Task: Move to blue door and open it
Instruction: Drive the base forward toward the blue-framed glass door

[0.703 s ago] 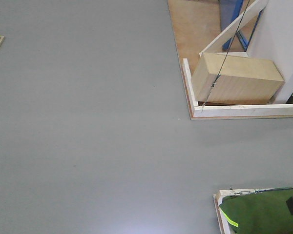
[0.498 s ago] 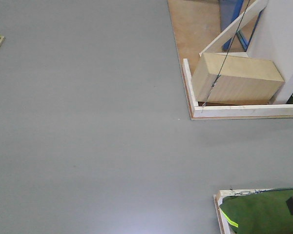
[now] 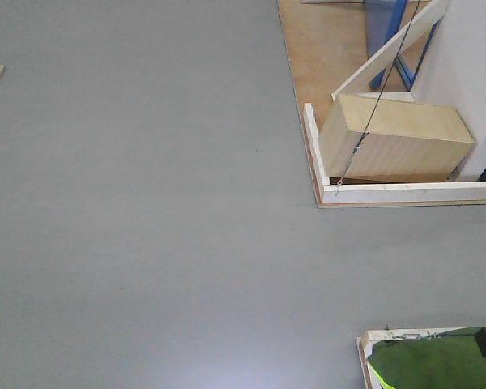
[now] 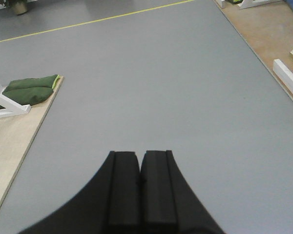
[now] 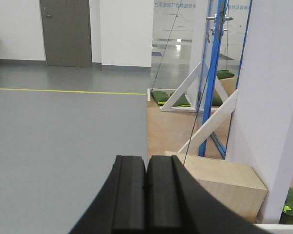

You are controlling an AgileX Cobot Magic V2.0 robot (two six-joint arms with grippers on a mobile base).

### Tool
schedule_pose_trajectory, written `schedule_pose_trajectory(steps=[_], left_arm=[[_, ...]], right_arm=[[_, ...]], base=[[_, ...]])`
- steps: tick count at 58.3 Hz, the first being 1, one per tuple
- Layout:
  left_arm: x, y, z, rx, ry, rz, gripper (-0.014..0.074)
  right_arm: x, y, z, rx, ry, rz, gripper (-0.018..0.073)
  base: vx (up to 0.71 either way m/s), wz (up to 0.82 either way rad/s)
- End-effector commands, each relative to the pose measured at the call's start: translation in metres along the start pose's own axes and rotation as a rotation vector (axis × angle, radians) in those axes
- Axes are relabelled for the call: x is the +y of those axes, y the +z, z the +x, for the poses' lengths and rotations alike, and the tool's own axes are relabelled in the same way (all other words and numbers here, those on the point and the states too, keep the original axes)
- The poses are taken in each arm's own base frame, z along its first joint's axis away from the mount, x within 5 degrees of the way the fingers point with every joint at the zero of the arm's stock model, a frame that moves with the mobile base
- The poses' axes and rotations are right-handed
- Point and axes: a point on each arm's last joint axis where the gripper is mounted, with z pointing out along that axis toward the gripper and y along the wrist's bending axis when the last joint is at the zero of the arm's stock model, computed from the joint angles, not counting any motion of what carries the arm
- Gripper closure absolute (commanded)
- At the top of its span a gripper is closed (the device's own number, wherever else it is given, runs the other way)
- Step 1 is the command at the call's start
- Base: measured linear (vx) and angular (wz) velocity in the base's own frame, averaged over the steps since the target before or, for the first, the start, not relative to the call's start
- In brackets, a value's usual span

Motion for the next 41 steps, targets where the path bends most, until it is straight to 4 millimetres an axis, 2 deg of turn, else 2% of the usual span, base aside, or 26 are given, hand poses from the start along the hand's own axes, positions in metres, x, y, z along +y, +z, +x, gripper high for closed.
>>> schedule_pose_trajectory(steps=[1, 41], left_arm=[[0.0006, -0.0013, -0.0082, -0.089, -0.002, -0.006, 0.0526], [0.0006, -0.0014, -0.0082, -0.089, -0.001, -0.006, 0.0526]], right_arm=[[-0.0008, -0.0007, -0.0015, -0.079, -0.012, 0.014, 0.057], [-0.0002, -0.0008, -0.0017, -0.081, -0.011, 0.004, 0.057]], base=[[0.15, 0.0], [0.23, 0.03]])
